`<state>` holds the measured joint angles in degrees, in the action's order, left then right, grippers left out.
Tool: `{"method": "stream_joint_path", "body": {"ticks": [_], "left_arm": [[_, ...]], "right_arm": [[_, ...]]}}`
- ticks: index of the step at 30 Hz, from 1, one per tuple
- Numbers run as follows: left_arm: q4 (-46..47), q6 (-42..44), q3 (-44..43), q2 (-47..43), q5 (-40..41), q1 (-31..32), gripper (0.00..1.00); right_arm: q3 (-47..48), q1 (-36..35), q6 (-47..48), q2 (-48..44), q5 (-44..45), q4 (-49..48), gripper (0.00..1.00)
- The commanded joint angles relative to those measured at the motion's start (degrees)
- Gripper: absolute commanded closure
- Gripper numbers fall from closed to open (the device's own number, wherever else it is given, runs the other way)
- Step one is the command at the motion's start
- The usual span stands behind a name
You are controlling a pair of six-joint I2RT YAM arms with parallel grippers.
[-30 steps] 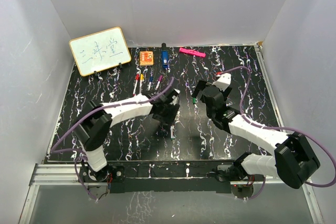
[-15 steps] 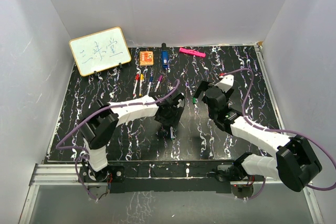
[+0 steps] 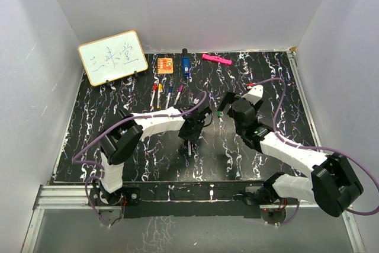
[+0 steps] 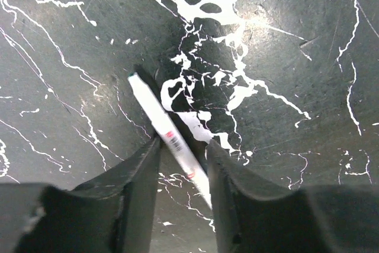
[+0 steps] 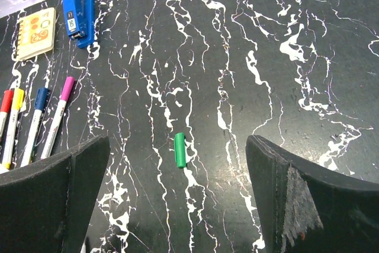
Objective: Insert the pens into the pen caps
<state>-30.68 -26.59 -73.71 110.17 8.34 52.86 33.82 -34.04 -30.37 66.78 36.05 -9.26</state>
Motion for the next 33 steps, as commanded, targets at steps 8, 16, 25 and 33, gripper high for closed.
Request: {"method": "stream_joint_path", "body": {"ticks": [8,16,25,33], "left_arm": [[-11.3,4.0,0.3,8.0,11.7,-0.3,0.69],[-12.0,9.4,1.1,6.2,8.9,-3.9,0.72],[-11.0,9.3,3.4,2.6,-1.6,-4.5,0.7],[-10.7,9.0,5.8,0.0,-8.0,-4.5,0.61]], "right_arm": [[0.1,0.2,-0.5,-1.4,0.7,-3.5,0.02],[0.4,0.3,-0.2,-1.3,1.1,-3.5,0.02],[1.0,0.2,0.0,-0.4,1.2,-3.3,0.02],[1.6,0.2,-0.6,0.2,0.5,-3.2,0.02]]}}
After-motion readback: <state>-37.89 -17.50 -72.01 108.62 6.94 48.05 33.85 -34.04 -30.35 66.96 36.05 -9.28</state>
